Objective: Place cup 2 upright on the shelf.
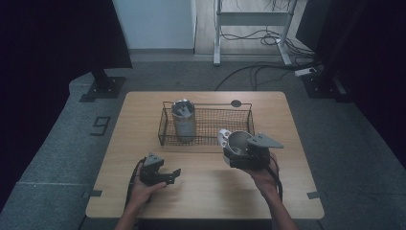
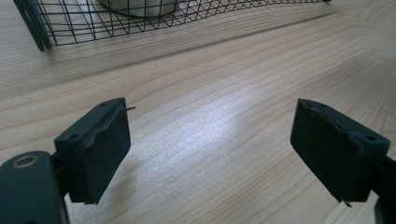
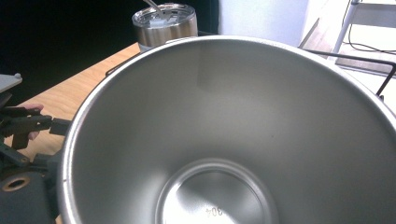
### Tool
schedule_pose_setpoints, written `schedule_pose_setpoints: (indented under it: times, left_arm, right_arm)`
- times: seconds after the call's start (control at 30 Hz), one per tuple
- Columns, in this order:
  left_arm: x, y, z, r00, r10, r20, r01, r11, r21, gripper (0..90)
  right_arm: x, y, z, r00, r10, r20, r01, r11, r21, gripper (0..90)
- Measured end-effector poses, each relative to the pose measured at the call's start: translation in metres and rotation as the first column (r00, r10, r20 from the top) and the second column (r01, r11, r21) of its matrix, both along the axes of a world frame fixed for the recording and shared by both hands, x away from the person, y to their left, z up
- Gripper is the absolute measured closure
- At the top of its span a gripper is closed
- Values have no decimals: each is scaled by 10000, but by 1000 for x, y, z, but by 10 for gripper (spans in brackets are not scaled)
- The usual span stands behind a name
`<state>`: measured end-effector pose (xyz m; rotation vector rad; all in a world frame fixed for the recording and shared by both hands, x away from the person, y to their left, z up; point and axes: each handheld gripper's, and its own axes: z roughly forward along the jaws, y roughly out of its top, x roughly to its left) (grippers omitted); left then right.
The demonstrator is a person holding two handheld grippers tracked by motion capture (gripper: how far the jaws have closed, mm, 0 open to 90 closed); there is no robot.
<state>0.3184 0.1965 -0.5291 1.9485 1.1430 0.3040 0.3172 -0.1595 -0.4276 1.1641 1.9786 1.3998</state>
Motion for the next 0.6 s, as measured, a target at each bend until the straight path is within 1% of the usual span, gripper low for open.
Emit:
schedule_pose_setpoints:
  times: [0.2, 0.4, 0.6]
  left_arm:
    - [0, 1, 0, 10000, 69, -30, -69, 10000, -12, 127]
    - [0, 1, 1, 10000, 18, 26, -18, 10000, -27, 127]
    - [0, 1, 1, 10000, 7, 0, -7, 10000, -10, 127]
  right_arm:
    - [4, 2, 4, 10000, 15, 32, -15, 10000, 18, 67]
    - [8, 3, 10, 9999, 67, 118, -68, 10000, 63, 67]
    - [13, 6, 14, 9998, 139, 133, -139, 9999, 54, 67]
